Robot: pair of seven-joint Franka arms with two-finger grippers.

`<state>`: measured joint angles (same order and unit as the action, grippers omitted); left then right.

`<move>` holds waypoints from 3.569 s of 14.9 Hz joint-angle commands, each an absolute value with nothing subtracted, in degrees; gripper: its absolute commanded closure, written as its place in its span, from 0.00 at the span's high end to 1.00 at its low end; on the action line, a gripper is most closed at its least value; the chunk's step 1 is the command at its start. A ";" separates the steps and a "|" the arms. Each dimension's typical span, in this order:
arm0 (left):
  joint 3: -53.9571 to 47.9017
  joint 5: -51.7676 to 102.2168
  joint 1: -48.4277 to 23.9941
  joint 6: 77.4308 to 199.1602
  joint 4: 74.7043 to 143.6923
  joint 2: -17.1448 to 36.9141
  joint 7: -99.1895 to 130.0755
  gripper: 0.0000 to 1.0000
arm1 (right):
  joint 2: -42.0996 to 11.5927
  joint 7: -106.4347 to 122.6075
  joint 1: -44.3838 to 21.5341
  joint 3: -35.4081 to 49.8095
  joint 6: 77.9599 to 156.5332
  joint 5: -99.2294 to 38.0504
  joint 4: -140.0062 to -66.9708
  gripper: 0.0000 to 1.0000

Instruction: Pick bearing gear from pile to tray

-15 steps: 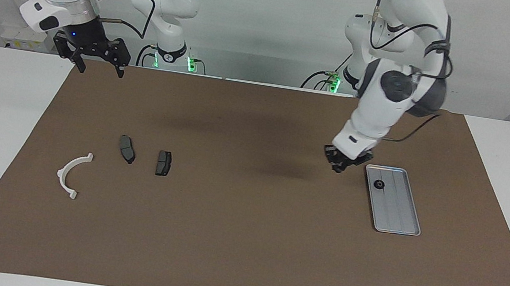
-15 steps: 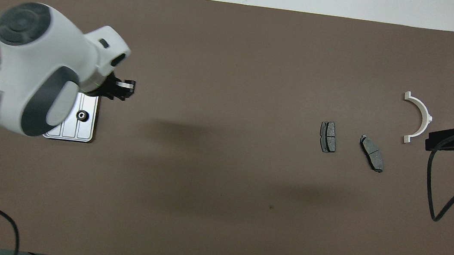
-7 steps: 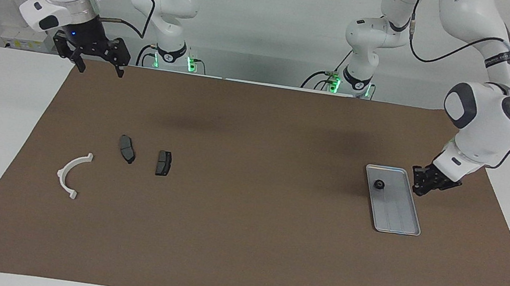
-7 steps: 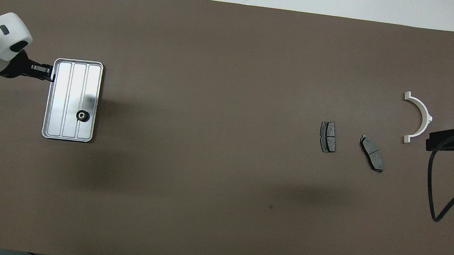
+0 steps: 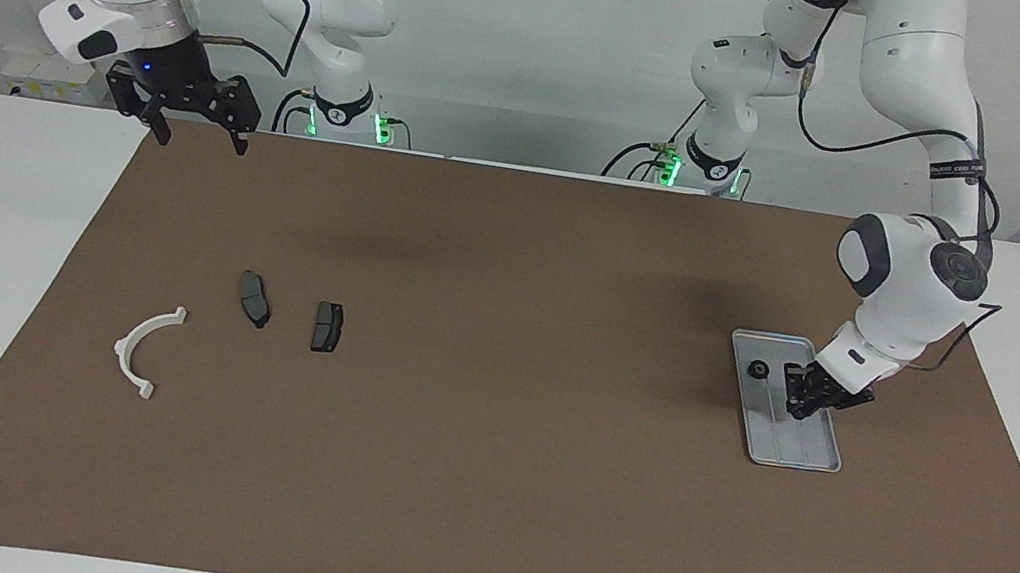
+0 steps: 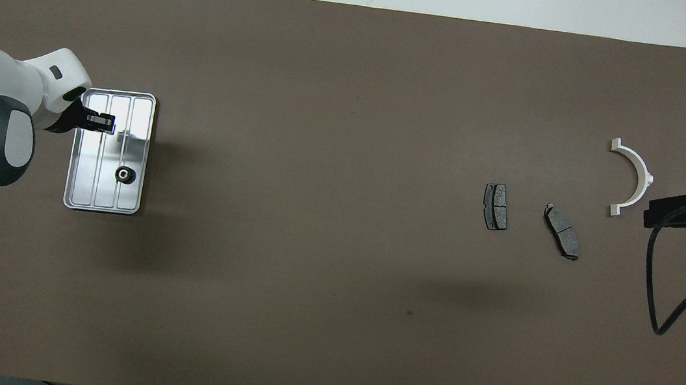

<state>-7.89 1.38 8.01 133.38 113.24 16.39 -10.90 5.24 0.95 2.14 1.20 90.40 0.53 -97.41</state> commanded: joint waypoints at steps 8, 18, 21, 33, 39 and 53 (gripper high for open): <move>-7.21 2.11 4.66 140.36 120.32 15.12 -8.61 0.00 | 6.50 1.23 2.46 1.05 91.58 -0.97 -98.35 1.00; -7.21 2.02 5.89 124.49 108.05 13.37 -8.80 1.00 | 6.59 1.23 2.46 1.14 91.05 -0.97 -96.86 1.00; -7.12 2.02 6.06 114.90 100.48 10.64 -6.16 1.00 | 6.68 1.23 2.46 1.23 91.05 -0.97 -97.03 1.00; -6.24 0.10 6.15 93.74 86.76 -0.09 16.89 1.00 | 6.68 1.14 1.93 1.49 91.76 -1.14 -97.03 1.00; -0.27 -0.97 -2.19 84.82 84.55 -0.88 7.38 1.00 | 6.68 1.14 1.85 1.76 91.85 -1.14 -97.03 1.00; 0.18 0.70 -2.90 88.50 87.35 -2.99 0.09 1.00 | 6.68 1.14 1.85 1.76 91.76 -1.23 -97.03 1.00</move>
<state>-1.20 0.32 -1.40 87.04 84.06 -1.04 0.95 6.01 0.95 1.69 1.73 90.71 0.52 -96.50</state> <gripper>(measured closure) 0.000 0.000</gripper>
